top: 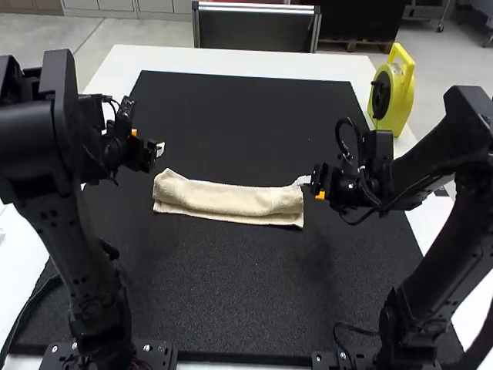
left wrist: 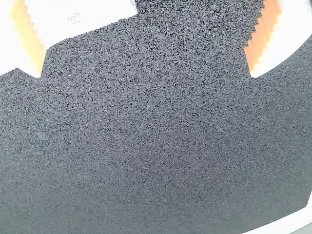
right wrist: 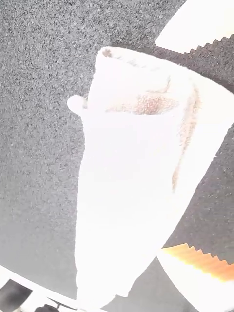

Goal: Fold the towel.

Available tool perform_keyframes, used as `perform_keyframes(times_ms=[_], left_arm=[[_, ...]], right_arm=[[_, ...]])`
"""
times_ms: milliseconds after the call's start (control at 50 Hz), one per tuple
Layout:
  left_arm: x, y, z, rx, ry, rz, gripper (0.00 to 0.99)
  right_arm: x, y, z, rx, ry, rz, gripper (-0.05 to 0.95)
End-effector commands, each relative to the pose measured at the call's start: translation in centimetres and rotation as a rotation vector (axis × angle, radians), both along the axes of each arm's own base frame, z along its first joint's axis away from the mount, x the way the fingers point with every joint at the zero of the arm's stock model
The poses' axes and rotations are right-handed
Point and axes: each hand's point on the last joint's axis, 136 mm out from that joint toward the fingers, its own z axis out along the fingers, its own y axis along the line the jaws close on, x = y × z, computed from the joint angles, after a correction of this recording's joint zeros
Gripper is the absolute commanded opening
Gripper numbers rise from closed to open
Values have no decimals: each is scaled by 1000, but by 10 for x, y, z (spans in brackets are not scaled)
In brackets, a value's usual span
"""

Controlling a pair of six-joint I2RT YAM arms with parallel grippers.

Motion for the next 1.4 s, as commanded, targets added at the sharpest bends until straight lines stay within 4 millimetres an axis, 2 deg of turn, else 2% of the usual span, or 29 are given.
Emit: perform_keyframes(times_ms=[0,220,380,620,780,1160,1380], left_arm=[[-1,4,11,1,-23,17,962],[-2,3,13,0,-24,16,962],[-3,2,18,1,-27,14,961],[-3,1,21,-12,-32,17,961],[-3,2,23,-10,-37,18,962],[-4,1,23,-10,-40,13,961],[-4,0,23,-12,-39,9,961]], right_arm=[[-1,-5,-9,-41,2,-5,916],[-4,-5,-31,-64,56,3,916],[-5,-1,-37,-71,82,21,916],[10,1,-49,-82,99,31,916],[17,2,-50,-84,92,37,916],[26,31,-47,-77,79,101,916],[27,32,-51,-79,88,102,916]])
